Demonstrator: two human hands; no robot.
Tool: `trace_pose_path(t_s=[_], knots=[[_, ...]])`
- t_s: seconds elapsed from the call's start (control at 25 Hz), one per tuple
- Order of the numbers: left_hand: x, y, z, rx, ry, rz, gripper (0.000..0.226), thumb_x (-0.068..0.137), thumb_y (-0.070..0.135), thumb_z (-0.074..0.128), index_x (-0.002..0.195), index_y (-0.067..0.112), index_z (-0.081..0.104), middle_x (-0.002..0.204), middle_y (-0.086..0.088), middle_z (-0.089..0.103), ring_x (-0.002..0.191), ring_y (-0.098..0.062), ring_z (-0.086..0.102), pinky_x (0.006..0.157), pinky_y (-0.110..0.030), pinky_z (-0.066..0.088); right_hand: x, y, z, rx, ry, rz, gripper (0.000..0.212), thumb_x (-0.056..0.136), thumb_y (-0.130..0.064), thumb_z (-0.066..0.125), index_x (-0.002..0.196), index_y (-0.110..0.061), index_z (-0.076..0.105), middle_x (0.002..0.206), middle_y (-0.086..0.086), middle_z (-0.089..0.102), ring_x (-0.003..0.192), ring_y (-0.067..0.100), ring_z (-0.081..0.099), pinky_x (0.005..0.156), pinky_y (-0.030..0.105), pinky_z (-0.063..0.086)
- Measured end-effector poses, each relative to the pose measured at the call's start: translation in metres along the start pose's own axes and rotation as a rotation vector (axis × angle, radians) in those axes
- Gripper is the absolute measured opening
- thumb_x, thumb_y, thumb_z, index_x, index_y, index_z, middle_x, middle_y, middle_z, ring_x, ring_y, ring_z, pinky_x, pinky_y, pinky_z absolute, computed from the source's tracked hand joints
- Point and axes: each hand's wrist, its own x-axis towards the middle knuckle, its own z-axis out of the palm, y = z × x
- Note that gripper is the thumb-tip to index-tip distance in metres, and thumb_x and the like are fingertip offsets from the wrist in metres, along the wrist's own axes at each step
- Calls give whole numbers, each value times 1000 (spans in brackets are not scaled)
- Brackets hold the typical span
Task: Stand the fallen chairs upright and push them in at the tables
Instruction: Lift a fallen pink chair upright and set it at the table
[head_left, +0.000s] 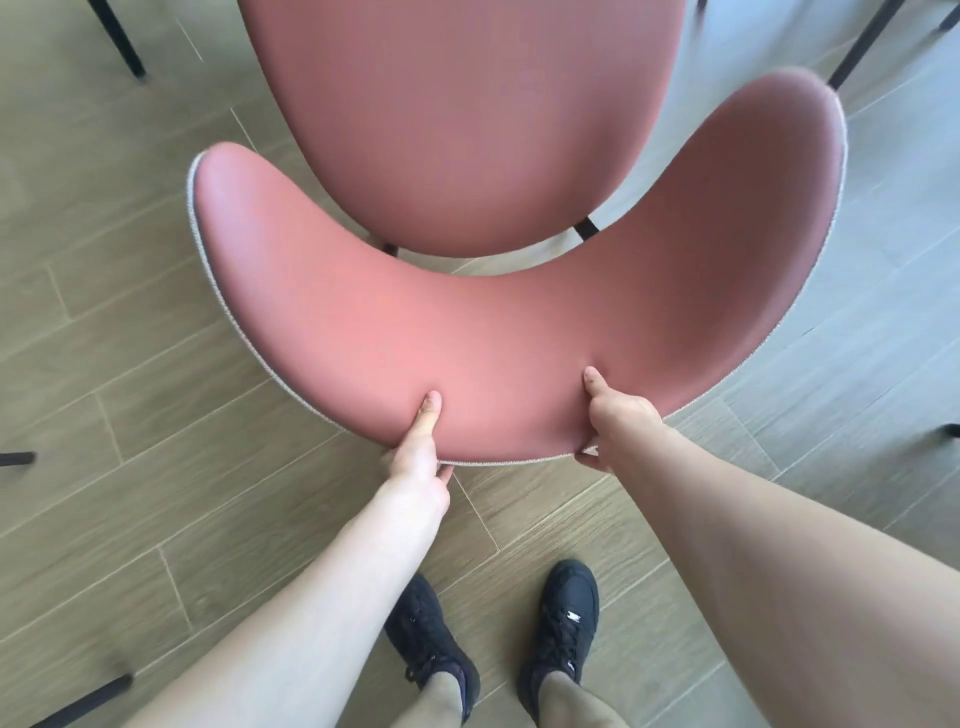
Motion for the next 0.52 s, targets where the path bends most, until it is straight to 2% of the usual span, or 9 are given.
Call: trace_pose_path(t_s=[0.12,0.16,0.2,0.24,0.28,0.32,0.4,0.44,0.52], knots=[[-67,35,-4,6,21,42,51,74,33,88,112,19,56,125,-1,65,112,-23,62,84,-35,48,-75,-43,-35,-128,-79,5,51,90,-52,63,79,-3,54,82,15,56,60,32,57,81,53,59],[-85,47,-4,-4,24,55,45,75,31,87,107,19,57,122,0,65,108,-22,62,83,-34,47,-97,-57,-43,-242,-117,-19,43,96,-44,58,94,-1,59,87,17,60,69,34,61,88,53,56],[-101,62,-4,-17,26,71,38,76,30,86,99,19,57,118,2,64,104,-21,60,83,-34,46,-119,-74,-48,-402,-94,-64,41,100,-35,51,118,2,56,105,22,62,90,37,64,97,54,50],[-116,77,-4,-24,38,81,34,77,30,86,90,19,56,112,3,63,100,-21,59,82,-33,45,-138,-89,-53,-573,58,-199,47,101,-24,46,140,3,41,134,27,51,118,41,55,106,54,41],[-128,90,-3,-12,52,81,34,77,29,86,84,20,54,105,3,62,94,-21,58,78,-31,46,-157,-98,-59,-682,273,-414,62,98,-15,47,152,0,20,156,28,24,139,41,34,113,56,30],[-139,103,-1,4,51,81,35,78,29,86,80,20,51,98,2,60,86,-21,58,71,-30,46,-174,-105,-62,-768,394,-656,79,92,-14,53,156,-8,7,163,23,2,148,38,15,116,57,20],[-151,130,9,7,20,116,36,80,27,84,77,17,50,83,1,58,70,-20,55,56,-26,40,-200,-117,-62,-1098,204,-1060,90,82,-25,61,156,-18,11,165,12,-3,152,29,1,119,58,6],[-151,141,15,5,13,147,35,81,26,83,76,16,50,79,1,57,67,-19,54,54,-26,37,-206,-117,-60,-1269,78,-1131,87,80,-30,61,154,-20,18,165,9,2,152,27,0,119,58,1],[-152,164,24,96,0,257,33,85,22,80,74,15,50,74,0,58,64,-17,54,53,-26,36,-207,-124,-52,-1534,107,-1184,91,80,-32,62,155,-17,13,164,9,5,152,27,-1,119,59,-1]])
